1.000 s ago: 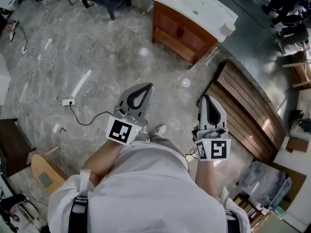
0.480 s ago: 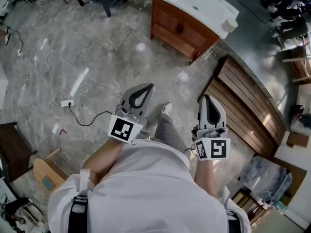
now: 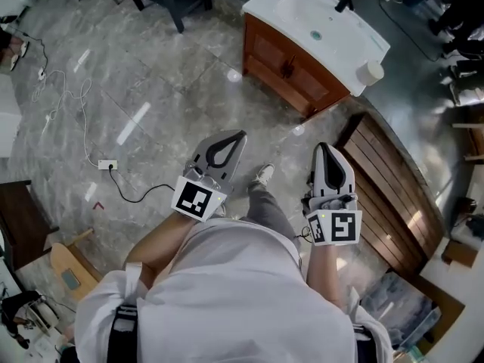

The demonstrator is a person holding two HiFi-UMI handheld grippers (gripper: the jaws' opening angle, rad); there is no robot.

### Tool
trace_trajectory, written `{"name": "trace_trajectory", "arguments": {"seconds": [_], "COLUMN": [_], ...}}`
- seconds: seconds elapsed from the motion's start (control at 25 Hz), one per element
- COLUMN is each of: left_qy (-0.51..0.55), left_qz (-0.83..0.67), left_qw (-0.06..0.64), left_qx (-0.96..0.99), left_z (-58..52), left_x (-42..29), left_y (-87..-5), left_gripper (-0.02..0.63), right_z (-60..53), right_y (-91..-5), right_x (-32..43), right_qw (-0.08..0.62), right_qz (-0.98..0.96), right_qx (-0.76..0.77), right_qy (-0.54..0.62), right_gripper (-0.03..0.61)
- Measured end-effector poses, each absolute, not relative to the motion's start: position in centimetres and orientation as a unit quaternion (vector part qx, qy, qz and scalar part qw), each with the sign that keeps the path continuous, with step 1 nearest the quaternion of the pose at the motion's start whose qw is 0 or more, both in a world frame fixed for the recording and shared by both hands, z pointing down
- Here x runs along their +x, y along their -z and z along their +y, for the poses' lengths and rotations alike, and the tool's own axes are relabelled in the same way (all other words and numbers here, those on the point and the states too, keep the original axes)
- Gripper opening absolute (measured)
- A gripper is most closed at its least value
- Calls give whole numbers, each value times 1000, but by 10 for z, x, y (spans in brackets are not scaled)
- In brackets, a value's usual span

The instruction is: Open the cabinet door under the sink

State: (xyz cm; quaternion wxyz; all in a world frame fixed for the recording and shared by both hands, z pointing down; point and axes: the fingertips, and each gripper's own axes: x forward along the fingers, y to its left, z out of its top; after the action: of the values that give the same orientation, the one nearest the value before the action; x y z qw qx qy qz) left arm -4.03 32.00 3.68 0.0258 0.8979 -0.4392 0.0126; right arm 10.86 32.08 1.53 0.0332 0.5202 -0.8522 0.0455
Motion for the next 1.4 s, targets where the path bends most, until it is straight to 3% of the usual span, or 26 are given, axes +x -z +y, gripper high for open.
{"name": "trace_trajectory", "arguments": {"seconds": [0.52, 1.08, 1.4], "left_qy": [-14, -5, -27], "left_qz": [-502, -458, -449], "left_qw": [19, 53, 71], "left_qx": [865, 887, 890], "left_z": [158, 62, 4], "left_x": [31, 31, 24], "left_y": [-26, -70, -147], "left_gripper": [12, 12, 12], "right_z": [158, 90, 40], "right_y": [-20, -48, -112], "right_x": [182, 152, 137], "right_qw": [15, 53, 63], "right_qz": [-879, -864, -848], "right_qx": [473, 495, 516], "right_qy": [-54, -80, -99], "right_gripper": [32, 32, 32]}}
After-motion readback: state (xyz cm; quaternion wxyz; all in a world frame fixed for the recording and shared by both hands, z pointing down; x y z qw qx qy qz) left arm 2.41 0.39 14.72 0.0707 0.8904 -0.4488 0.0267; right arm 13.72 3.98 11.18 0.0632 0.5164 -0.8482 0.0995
